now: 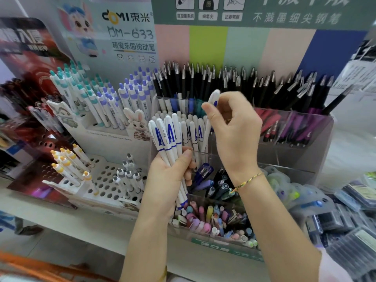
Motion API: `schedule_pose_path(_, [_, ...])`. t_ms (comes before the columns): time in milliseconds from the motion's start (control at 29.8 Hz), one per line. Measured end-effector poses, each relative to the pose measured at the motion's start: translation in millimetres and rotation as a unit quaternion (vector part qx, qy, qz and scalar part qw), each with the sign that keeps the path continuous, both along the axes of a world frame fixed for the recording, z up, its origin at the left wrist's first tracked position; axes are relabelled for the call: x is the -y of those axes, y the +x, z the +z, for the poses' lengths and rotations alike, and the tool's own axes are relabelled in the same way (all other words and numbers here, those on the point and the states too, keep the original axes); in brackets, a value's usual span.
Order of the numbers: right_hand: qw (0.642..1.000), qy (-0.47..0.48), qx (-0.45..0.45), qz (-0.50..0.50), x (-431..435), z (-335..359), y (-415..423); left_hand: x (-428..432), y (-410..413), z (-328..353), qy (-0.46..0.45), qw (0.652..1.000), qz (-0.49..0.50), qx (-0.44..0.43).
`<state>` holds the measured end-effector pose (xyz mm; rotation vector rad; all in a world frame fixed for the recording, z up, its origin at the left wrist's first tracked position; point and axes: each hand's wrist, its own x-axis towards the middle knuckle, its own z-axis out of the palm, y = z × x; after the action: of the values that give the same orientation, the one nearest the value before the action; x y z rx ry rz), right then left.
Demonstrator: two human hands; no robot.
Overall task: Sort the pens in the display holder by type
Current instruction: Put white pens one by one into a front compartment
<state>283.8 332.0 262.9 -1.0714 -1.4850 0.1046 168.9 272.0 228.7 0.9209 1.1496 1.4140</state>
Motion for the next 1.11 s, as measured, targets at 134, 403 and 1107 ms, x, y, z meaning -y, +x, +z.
schedule_pose_path(134, [0.989, -0.075, 0.121, -0.025, -3.8, -18.6, -1.5, 1.4, 1.3, 2.7, 0.008, 1.0, -0.014, 0.006])
schedule_pose_path(403, [0.926, -0.237, 0.275, -0.101, -2.7, -18.1, -2.1, 3.9, 1.8, 4.5, 0.006, 0.999, -0.034, 0.02])
schedule_pose_path(1107, [0.992, -0.053, -0.105, 0.046, 4.8, 15.3, 7.7, -3.7, -2.0, -3.9, -0.015, 1.0, 0.017, 0.012])
